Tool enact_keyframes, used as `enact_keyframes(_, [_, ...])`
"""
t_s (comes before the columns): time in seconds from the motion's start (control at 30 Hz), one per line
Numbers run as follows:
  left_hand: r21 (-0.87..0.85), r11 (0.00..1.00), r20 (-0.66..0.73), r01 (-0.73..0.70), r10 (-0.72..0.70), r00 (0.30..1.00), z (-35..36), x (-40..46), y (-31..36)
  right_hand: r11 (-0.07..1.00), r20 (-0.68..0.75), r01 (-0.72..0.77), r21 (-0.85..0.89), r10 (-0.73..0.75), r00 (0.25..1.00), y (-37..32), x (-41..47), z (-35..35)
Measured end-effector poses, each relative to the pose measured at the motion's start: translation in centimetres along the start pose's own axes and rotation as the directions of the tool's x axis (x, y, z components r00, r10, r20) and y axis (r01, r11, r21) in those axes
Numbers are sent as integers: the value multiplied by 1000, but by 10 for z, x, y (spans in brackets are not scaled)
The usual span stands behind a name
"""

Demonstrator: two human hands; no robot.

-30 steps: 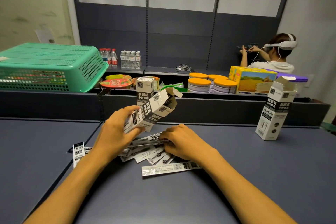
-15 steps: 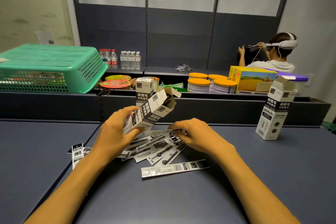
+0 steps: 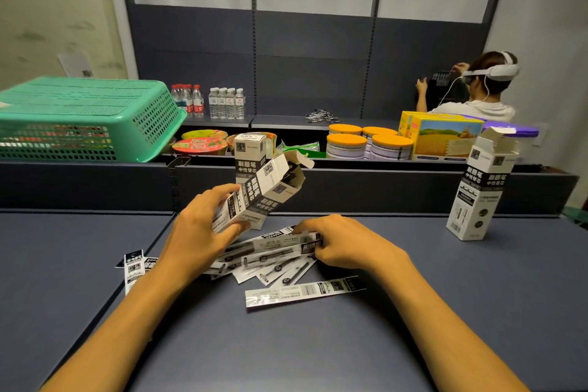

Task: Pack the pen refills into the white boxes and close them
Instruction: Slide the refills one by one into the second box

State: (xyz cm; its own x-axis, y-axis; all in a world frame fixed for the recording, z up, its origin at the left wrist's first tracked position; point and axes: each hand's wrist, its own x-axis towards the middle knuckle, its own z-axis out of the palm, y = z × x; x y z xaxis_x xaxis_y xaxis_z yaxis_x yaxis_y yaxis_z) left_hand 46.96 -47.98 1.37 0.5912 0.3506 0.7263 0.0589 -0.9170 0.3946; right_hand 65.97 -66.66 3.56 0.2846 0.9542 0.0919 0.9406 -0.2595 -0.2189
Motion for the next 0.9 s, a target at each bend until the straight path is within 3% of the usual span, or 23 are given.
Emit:
enact_keyframes(0.33, [-3, 1000, 4, 3, -2, 1000, -1, 0, 0, 999, -14, 51, -15, -51, 999, 1, 1, 2])
enact_keyframes(0.6, [16, 1000, -24, 14, -13, 1000, -2, 0, 2, 995, -225, 21, 97, 1, 974, 13, -19, -33])
enact_keyframes(0.73, [30, 999, -49, 31, -29, 998, -2, 1, -2, 975, -440, 31, 220, 71, 895, 31, -39, -57])
enact_keyframes(0.9, [39, 999, -44, 27, -25, 999, -1, 2, -1, 984, -651, 22, 177, 100, 753, 46, -53, -70])
